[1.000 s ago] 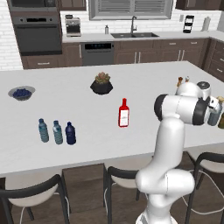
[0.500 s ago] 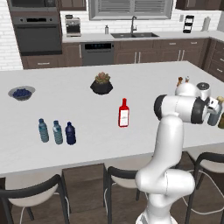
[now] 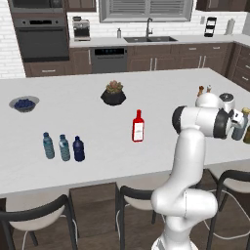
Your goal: Move the plastic bottles in the middle to the plastics group, and the glass bottles in the middle to the glass group.
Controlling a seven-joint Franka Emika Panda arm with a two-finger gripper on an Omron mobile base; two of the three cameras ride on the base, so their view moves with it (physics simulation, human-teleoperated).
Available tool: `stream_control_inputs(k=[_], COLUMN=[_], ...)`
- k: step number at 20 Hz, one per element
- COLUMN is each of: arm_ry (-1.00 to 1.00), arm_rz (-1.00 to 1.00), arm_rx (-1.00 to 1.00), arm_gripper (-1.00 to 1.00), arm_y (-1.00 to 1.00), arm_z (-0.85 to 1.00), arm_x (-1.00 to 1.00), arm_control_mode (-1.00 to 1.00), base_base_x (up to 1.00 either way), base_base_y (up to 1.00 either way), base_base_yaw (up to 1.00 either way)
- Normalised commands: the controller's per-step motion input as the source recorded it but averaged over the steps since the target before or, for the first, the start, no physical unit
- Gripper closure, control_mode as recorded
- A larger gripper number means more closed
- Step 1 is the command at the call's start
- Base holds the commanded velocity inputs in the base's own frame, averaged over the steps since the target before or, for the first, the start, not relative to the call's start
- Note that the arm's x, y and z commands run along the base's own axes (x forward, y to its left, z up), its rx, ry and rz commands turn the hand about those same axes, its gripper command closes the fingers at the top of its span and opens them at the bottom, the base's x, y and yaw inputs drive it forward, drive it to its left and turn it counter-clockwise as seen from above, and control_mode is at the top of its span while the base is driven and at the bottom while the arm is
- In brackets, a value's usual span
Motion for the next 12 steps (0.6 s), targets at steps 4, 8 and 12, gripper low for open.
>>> stream_control_inputs(k=[4, 8, 12], arm_ry=[0.00, 0.00, 0.00], arm_rz=[0.00, 0.00, 0.00], arm_rx=[0.00, 0.00, 0.00], arm_gripper=[-1.00, -1.00, -1.00], arm_y=[0.00, 0.00, 0.00], arm_z=[0.00, 0.00, 0.00], arm_x=[0.00, 0.00, 0.00], arm_control_mode=[-1.00, -1.00, -1.00], base_base_x=[0.00, 0.00, 0.00], base_base_y=[0.00, 0.00, 0.00], base_base_yaw=[0.00, 0.00, 0.00])
